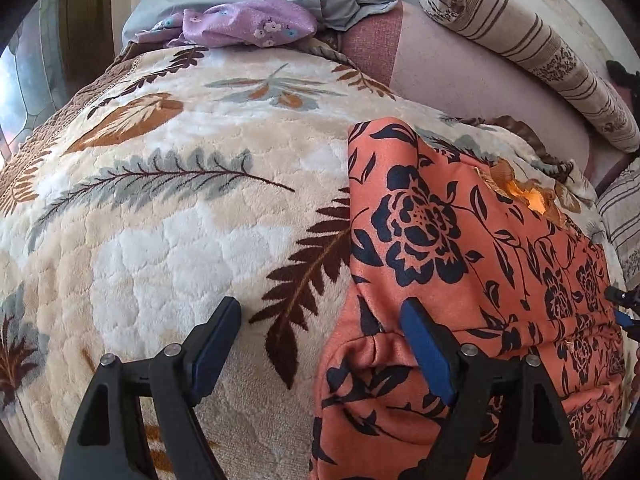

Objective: Fold small clothes

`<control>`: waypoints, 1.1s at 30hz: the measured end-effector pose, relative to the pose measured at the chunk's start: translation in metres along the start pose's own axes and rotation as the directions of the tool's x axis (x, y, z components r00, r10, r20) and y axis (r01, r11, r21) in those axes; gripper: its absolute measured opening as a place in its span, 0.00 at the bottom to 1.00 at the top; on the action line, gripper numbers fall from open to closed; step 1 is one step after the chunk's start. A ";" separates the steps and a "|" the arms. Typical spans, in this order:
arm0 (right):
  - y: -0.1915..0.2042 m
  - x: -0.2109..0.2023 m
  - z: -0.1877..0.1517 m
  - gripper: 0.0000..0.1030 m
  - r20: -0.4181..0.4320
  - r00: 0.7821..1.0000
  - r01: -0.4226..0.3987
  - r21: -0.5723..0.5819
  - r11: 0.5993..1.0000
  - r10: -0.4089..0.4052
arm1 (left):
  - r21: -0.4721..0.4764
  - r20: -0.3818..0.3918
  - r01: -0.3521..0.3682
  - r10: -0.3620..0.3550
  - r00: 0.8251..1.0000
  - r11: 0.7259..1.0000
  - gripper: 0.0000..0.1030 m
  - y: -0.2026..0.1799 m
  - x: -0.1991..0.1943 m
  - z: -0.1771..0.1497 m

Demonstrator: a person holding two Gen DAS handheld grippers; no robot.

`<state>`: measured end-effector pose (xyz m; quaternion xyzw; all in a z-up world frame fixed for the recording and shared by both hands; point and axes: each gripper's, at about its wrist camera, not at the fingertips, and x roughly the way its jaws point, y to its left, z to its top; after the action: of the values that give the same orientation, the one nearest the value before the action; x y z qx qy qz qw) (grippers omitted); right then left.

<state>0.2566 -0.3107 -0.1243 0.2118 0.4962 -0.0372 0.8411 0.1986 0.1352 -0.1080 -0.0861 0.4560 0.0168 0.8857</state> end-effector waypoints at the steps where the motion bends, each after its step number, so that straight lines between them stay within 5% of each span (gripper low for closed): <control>1: 0.006 0.005 -0.002 0.32 -0.023 0.999 0.040 -0.055 0.998 -0.042 | 0.003 0.000 -0.003 0.003 1.000 1.000 0.80 -0.001 0.000 0.001; 4: 0.023 -0.007 -0.006 0.11 0.011 0.994 0.107 -0.154 0.982 -0.106 | -0.008 0.019 -0.002 0.002 1.000 1.000 0.80 0.001 -0.006 0.003; 7: 0.028 -0.022 -0.012 0.12 0.082 0.983 0.174 -0.187 0.967 -0.162 | -0.053 0.161 0.007 0.001 0.987 0.999 0.80 0.007 -0.033 0.010; 9: 0.020 -0.003 -0.019 0.21 0.012 0.981 0.194 -0.184 0.964 -0.195 | -0.027 0.151 -0.022 0.026 0.988 0.999 0.80 0.004 -0.030 0.011; 11: 0.018 -0.004 -0.022 0.32 0.038 0.980 0.200 -0.189 0.961 -0.196 | 0.033 -0.025 -0.046 0.046 0.999 0.998 0.80 0.000 0.002 0.003; 12: 0.017 -0.009 -0.022 0.42 0.046 0.978 0.208 -0.168 0.964 -0.203 | 0.039 -0.021 -0.054 0.055 0.998 0.998 0.80 -0.001 0.007 -0.001; 13: 0.015 -0.016 -0.020 0.71 0.056 0.982 0.186 -0.133 0.974 -0.180 | 0.046 -0.002 -0.068 0.068 0.998 0.997 0.80 -0.004 0.003 -0.001; 16: 0.019 -0.049 -0.012 0.74 0.171 0.973 0.174 -0.084 0.981 -0.158 | 0.054 0.008 -0.069 0.069 0.998 0.996 0.80 -0.006 -0.001 0.001; 19: 0.038 -0.072 0.001 0.74 0.224 0.975 0.015 -0.118 0.993 0.012 | 0.039 -0.007 -0.060 0.060 0.998 0.997 0.80 -0.003 0.002 -0.001; 24: 0.052 -0.039 0.024 0.74 0.064 0.947 -0.310 -0.077 0.948 0.314 | 0.041 -0.004 -0.062 0.062 0.998 0.997 0.80 -0.003 0.002 -0.002; 26: 0.035 -0.009 0.028 0.74 0.022 0.960 -0.281 -0.005 0.960 0.281 | 0.036 -0.007 -0.057 0.057 0.998 0.998 0.80 -0.003 0.001 -0.002; 28: 0.002 0.016 0.029 0.68 0.002 0.988 -0.152 0.121 0.981 0.152 | 0.009 0.000 -0.034 0.034 0.999 0.999 0.80 0.001 -0.002 0.001; 29: -0.008 0.014 0.028 0.64 0.030 0.982 -0.187 0.168 0.968 0.184 | -0.016 0.016 -0.022 0.022 1.000 1.000 0.80 0.004 -0.007 0.003; 33: 0.038 -0.022 0.027 0.69 0.098 0.991 -0.088 -0.040 0.995 0.092 | -0.077 0.041 -0.014 0.017 0.999 0.997 0.80 0.013 -0.012 0.009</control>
<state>0.2780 -0.2901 -0.0827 0.2168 0.4440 -0.0008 0.8694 0.1974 0.1503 -0.0955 -0.1162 0.4373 0.0427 0.8908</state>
